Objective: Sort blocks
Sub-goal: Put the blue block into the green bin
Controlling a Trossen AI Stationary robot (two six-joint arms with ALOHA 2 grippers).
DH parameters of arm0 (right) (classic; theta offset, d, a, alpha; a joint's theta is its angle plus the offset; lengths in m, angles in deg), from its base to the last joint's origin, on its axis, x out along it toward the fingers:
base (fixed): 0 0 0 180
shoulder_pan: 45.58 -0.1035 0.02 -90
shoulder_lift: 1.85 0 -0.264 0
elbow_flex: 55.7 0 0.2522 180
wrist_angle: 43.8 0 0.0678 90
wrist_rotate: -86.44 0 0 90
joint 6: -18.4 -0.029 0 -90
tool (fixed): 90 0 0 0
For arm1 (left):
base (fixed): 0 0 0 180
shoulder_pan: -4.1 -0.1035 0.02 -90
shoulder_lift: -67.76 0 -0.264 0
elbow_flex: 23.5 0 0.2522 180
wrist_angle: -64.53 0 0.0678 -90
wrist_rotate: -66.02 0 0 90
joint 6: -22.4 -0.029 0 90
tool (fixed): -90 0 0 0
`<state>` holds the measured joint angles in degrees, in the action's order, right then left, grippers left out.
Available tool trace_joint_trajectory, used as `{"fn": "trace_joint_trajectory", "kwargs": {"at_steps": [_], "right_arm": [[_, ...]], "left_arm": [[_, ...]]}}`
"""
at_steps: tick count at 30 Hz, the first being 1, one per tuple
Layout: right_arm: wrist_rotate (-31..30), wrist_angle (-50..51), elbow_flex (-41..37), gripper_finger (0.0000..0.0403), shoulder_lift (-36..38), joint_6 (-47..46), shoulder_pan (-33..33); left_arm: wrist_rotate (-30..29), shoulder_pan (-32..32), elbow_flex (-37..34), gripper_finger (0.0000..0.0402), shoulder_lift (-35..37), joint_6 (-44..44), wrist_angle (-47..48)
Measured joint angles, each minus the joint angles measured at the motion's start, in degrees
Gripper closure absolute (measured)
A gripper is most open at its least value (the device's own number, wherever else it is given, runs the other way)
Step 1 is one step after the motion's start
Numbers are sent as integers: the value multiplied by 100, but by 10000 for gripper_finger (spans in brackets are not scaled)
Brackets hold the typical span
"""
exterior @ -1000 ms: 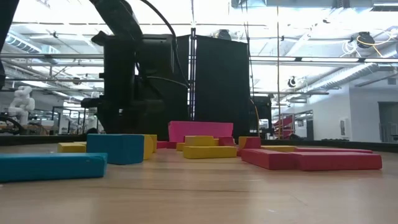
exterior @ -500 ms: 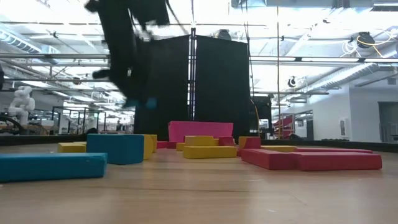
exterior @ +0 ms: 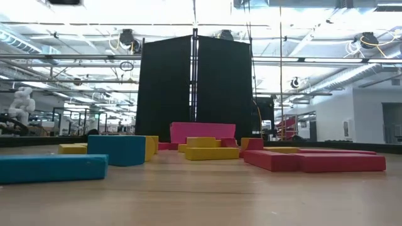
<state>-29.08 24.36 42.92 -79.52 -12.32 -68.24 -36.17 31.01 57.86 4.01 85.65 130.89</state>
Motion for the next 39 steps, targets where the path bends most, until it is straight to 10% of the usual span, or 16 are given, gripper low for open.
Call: {"fn": "trace_joint_trajectory", "kwargs": {"at_steps": [19,39], "right_arm": [[7,-5,0,96,0,-162,4],[7,-9,0,96,0,-144,4]], "left_arm": [[300,3461,-7,301,-1791,2852,187],[986,4024,-146,301,-3304,3127,68]]}}
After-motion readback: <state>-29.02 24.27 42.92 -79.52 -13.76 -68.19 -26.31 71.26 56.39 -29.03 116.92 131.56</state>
